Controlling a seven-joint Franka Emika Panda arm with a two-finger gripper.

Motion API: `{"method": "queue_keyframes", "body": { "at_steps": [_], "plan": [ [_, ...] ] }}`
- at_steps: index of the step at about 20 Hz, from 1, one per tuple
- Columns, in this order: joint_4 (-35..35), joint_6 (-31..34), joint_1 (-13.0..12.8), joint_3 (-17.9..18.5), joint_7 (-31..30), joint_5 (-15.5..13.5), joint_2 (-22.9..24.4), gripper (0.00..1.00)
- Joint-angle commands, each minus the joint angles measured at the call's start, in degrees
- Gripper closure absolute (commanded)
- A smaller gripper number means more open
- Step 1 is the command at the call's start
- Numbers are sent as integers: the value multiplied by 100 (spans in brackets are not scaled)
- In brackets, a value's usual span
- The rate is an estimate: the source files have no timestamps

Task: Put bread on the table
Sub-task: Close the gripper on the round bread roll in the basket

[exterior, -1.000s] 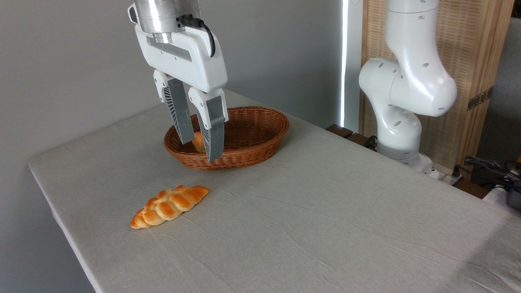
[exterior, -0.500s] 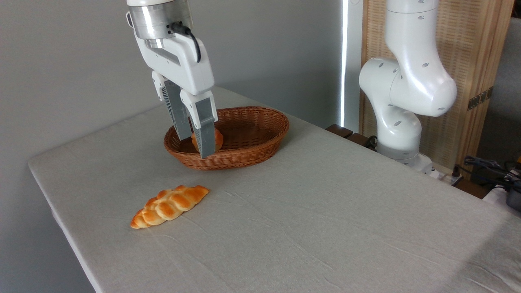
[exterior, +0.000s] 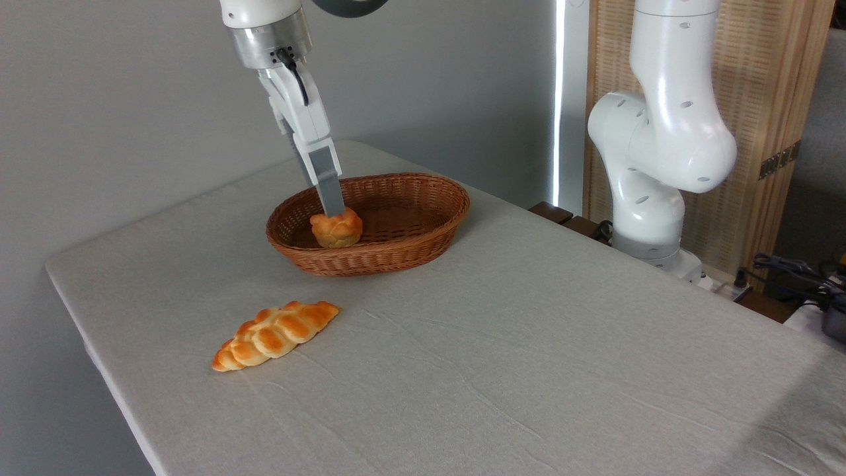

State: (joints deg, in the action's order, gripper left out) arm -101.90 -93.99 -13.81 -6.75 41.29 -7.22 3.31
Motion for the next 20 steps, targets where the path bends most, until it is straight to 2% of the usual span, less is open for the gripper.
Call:
{"method": "queue_keyframes", "body": {
  "at_steps": [1, 4, 8, 13, 18, 20],
  "plan": [
    [-593, -207, -130, -326, -42, -280, 258, 0],
    [-1120, -733, -236, -783, -103, -280, 258, 0],
    [-1586, -1646, -385, -924, -252, -280, 205, 0],
    [-2035, -2483, -552, -1021, -340, -280, 109, 0],
    [-2115, -2642, -561, -1021, -446, -280, 83, 0],
    [-2132, -2642, -561, -1021, -446, -280, 74, 7]
  ]
}}
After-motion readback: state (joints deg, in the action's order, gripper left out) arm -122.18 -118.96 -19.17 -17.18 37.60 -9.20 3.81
